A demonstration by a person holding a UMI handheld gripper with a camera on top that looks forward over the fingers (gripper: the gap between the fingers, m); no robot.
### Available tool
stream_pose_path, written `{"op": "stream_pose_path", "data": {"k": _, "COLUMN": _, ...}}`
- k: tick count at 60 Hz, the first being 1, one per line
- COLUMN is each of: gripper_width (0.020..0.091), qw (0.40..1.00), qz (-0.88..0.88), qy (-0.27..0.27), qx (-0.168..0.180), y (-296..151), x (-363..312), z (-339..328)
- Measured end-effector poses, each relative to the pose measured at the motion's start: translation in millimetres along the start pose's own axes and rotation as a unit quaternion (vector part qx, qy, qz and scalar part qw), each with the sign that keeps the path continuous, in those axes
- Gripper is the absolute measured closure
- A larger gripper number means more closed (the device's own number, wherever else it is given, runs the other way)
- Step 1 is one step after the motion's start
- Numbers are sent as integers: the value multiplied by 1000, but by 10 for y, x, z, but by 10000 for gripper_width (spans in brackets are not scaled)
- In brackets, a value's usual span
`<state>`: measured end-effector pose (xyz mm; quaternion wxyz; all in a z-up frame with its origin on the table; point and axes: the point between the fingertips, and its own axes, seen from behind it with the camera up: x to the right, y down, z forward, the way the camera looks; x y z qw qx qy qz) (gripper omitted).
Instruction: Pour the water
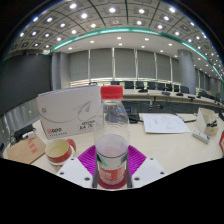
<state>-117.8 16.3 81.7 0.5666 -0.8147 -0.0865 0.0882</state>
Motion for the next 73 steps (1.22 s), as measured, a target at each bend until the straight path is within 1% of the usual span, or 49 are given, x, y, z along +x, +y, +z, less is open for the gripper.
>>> {"op": "stream_pose_path", "data": {"k": 5, "gripper_width": 615, "qw": 1000, "qz": -1, "qy": -3, "qx": 0, "y": 8, "x": 0, "z": -24}}
{"op": "stream_pose_path", "data": {"k": 8, "gripper_width": 550, "qw": 1000, "qz": -6, "qy": -2, "qx": -10, "y": 42, "x": 3, "z": -30}}
{"op": "stream_pose_path", "data": {"k": 9, "gripper_width": 501, "qw": 1000, "qz": -7, "qy": -2, "qx": -16, "y": 58, "x": -2, "z": -24}}
{"op": "stream_pose_path", "data": {"k": 10, "gripper_width": 422, "qw": 1000, "qz": -7, "qy": -2, "qx": -22, "y": 82, "x": -7, "z": -36}}
{"op": "stream_pose_path", "data": {"k": 12, "gripper_width": 228, "qw": 1000, "qz": -7, "qy": 2, "qx": -30, "y": 109, "x": 0, "z": -62}}
{"op": "stream_pose_path", "data": {"k": 14, "gripper_width": 282, "qw": 999, "qz": -8, "qy": 7, "qx": -38, "y": 129, "x": 9, "z": -94}}
{"op": "stream_pose_path", "data": {"k": 15, "gripper_width": 292, "qw": 999, "qz": -7, "qy": 11, "qx": -42, "y": 132, "x": 16, "z": -117}}
{"op": "stream_pose_path", "data": {"k": 19, "gripper_width": 236, "qw": 998, "qz": -3, "qy": 24, "qx": -51, "y": 97, "x": 20, "z": -254}}
{"op": "stream_pose_path", "data": {"k": 21, "gripper_width": 247, "qw": 998, "qz": -2, "qy": 29, "qx": -56, "y": 66, "x": 0, "z": -341}}
{"op": "stream_pose_path", "data": {"k": 30, "gripper_width": 245, "qw": 995, "qz": 7, "qy": 62, "qx": -84, "y": -147, "x": -147, "z": -863}}
{"op": "stream_pose_path", "data": {"k": 39, "gripper_width": 248, "qw": 990, "qz": 30, "qy": 89, "qx": -102, "y": -405, "x": -444, "z": -1590}}
{"op": "stream_pose_path", "data": {"k": 45, "gripper_width": 248, "qw": 986, "qz": 33, "qy": 116, "qx": -114, "y": -486, "x": -608, "z": -2005}}
{"op": "stream_pose_path", "data": {"k": 52, "gripper_width": 245, "qw": 983, "qz": 30, "qy": 131, "qx": -122, "y": -489, "x": -834, "z": -2405}}
{"op": "stream_pose_path", "data": {"k": 59, "gripper_width": 247, "qw": 982, "qz": 38, "qy": 131, "qx": -129, "y": -417, "x": -1039, "z": -2672}}
{"op": "stream_pose_path", "data": {"k": 63, "gripper_width": 249, "qw": 981, "qz": 32, "qy": 137, "qx": -137, "y": -384, "x": -1088, "z": -2780}}
{"op": "stream_pose_path", "data": {"k": 73, "gripper_width": 250, "qw": 979, "qz": 20, "qy": 146, "qx": -139, "y": -361, "x": -1134, "z": -2906}}
